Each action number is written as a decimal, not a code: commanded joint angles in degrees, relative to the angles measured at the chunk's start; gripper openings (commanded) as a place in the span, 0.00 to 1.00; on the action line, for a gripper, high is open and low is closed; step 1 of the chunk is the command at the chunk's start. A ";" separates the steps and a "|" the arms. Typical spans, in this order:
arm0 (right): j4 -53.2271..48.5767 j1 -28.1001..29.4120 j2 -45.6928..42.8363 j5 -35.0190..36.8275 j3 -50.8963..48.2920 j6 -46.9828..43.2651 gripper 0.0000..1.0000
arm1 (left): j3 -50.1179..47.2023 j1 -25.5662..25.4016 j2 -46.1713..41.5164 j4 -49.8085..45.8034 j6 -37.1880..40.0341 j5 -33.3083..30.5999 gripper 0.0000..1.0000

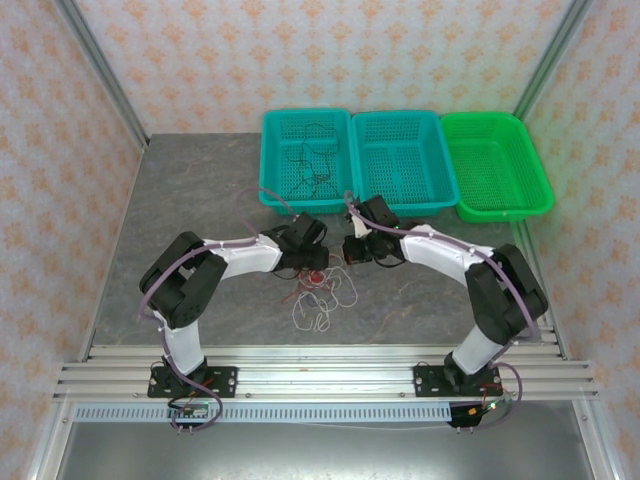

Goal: Untangle the cables

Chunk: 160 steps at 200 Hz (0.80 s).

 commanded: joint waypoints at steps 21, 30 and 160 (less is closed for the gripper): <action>4.29 -4.88 -10.29 0.65 0.06 7.87 0.00 | -0.26 -0.49 2.68 -4.66 0.05 -5.10 0.29; 5.22 -6.26 -12.56 0.74 -0.01 9.33 0.00 | -0.69 -0.49 2.52 -4.58 0.00 -5.37 0.29; 9.62 -20.81 -32.46 9.61 8.62 19.84 0.00 | -1.71 -0.49 1.71 -3.25 -0.13 -5.95 0.28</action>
